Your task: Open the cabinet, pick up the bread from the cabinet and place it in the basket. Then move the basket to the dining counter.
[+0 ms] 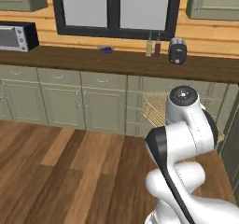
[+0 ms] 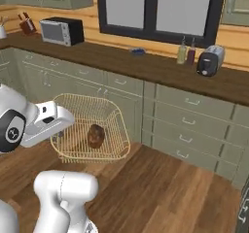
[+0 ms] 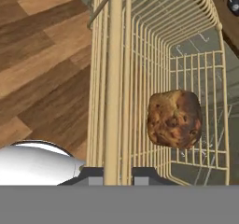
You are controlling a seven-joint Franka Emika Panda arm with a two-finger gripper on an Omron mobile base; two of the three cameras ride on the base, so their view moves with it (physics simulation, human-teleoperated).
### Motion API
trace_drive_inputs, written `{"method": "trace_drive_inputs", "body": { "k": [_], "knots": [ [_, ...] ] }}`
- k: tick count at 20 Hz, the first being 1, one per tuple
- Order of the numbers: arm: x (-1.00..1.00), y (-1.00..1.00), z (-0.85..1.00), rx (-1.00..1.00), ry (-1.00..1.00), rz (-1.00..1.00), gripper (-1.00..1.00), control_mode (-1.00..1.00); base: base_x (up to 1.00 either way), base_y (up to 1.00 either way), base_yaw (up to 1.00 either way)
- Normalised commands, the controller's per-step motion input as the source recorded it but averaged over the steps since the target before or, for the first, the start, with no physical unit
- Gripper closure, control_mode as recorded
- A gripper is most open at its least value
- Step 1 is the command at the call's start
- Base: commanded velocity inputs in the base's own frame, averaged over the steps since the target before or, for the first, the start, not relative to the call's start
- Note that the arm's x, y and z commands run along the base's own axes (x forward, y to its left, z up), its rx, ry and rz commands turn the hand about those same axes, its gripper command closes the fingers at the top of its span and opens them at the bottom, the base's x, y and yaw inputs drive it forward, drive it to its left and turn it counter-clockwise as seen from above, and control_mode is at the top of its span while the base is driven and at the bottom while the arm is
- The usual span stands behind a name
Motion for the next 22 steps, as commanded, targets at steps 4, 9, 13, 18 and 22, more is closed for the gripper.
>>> {"method": "trace_drive_inputs", "body": {
  "k": [4, 9, 13, 18, 22],
  "knots": [
    [0.00, 0.00, 0.00, 0.00, 0.00, 0.00, 1.00, 1.00, 0.14, 0.00, 0.91],
    [0.00, 0.00, 0.00, 0.00, 0.00, 0.00, 1.00, 1.00, 0.17, 0.00, 0.89],
    [0.00, 0.00, 0.00, 0.00, 0.00, 0.00, 1.00, 1.00, 0.25, 0.00, 0.86],
    [0.00, 0.00, 0.00, 0.00, 0.00, 0.00, 1.00, 1.00, 0.26, 0.00, 0.84],
    [0.00, 0.00, 0.00, 0.00, 0.00, 0.00, 1.00, 1.00, 0.26, 0.00, 0.86]
  ]
}}
